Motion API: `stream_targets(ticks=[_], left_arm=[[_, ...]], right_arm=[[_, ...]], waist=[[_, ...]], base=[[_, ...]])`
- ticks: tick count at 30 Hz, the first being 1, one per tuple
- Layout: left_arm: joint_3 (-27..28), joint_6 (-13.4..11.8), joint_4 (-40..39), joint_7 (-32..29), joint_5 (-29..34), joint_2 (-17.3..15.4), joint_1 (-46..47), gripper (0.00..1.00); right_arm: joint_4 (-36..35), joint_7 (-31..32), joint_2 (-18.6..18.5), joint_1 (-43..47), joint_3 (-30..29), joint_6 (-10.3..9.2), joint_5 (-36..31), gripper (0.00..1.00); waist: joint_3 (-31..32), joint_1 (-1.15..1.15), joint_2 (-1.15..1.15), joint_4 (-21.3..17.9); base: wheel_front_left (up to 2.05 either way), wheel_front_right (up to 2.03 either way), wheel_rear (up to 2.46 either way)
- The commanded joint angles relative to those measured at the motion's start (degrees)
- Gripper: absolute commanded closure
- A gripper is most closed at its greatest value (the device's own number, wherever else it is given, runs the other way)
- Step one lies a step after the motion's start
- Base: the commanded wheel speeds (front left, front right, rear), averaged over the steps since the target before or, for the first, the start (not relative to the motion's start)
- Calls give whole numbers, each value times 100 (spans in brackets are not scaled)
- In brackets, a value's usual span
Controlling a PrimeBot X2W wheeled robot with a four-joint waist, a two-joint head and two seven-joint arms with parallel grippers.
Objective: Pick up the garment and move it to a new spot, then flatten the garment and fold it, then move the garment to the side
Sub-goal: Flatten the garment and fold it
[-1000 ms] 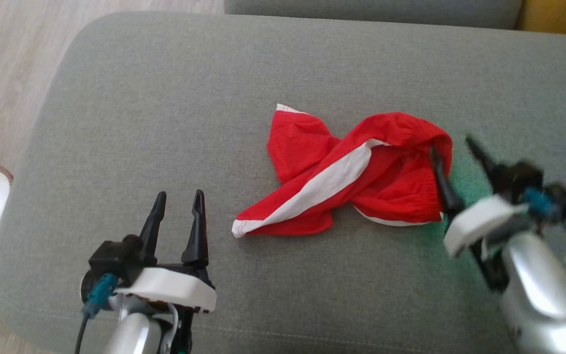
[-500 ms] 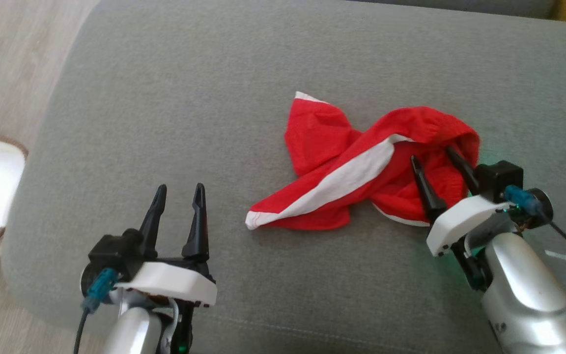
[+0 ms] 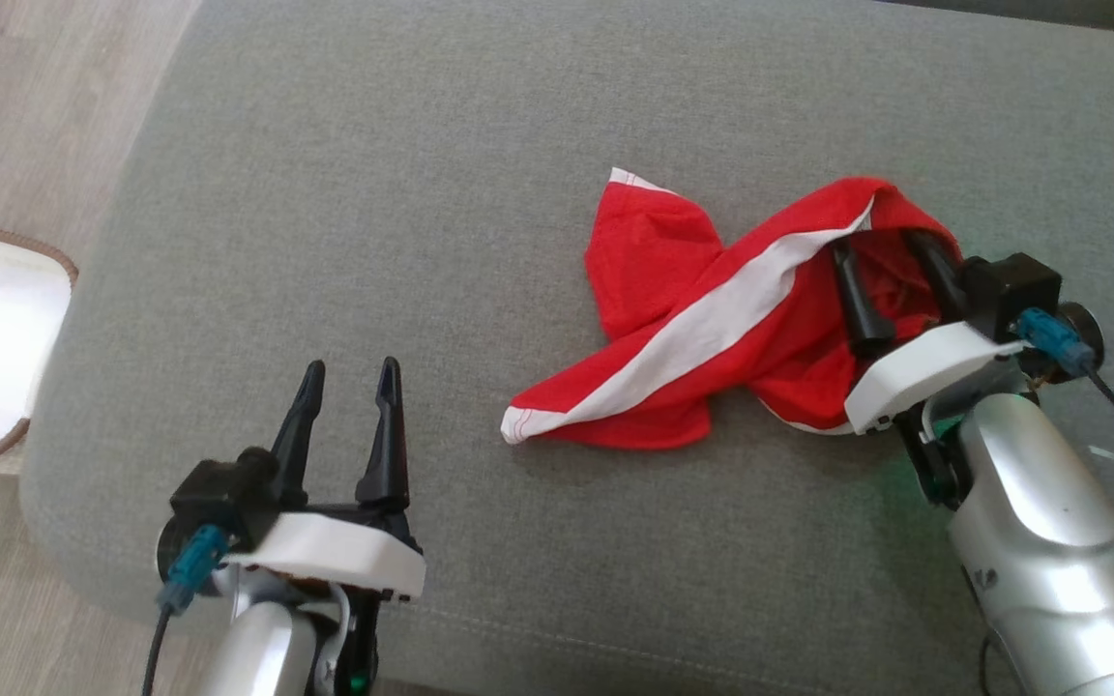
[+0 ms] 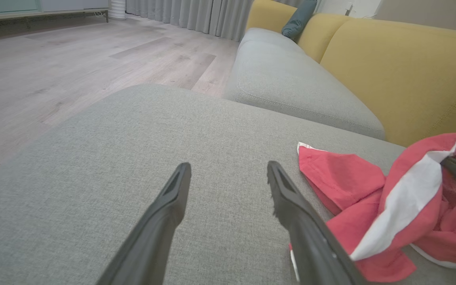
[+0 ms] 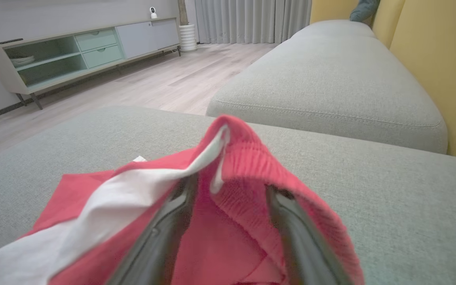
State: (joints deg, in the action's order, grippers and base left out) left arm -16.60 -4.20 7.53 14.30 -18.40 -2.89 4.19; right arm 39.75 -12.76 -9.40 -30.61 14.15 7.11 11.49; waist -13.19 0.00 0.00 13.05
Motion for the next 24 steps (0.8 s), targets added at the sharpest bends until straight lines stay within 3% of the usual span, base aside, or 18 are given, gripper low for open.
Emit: stream_targets(ticks=[1,2,4,10,11,12,17,24], left_arm=[[185,-37,-199,70,-35,2,241,0],[185,-42,-201,70,-39,2,244,0],[182,-47,-205,70,-43,2,254,0],[152,-37,-206,70,-46,2,293,0],[144,-35,-201,70,-49,2,300,0],[137,-34,-196,70,-53,2,306,0],[152,-52,-190,70,-70,2,317,0],[244,-82,-209,70,-57,2,232,0]], right_arm=[[-185,-80,79,-174,95,37,-47,39],[-190,-101,84,-200,95,37,-52,44],[-176,-131,102,-273,90,37,-67,45],[-1,-191,201,-589,56,37,-120,30],[47,-197,223,-637,54,37,-115,33],[99,-202,239,-682,47,37,-117,42],[350,-218,275,-835,34,37,-181,100],[310,-176,135,-602,170,37,-67,100]], waist=[[-2,0,0,-11],[-4,0,0,-23],[-13,0,0,-39],[-52,0,0,-8],[-59,0,0,11],[-65,0,0,34],[-61,0,0,121],[101,0,0,-8]], base=[[0,0,0],[0,0,0],[0,0,0],[0,0,0],[0,0,0],[0,0,0],[0,0,0],[0,0,0]])
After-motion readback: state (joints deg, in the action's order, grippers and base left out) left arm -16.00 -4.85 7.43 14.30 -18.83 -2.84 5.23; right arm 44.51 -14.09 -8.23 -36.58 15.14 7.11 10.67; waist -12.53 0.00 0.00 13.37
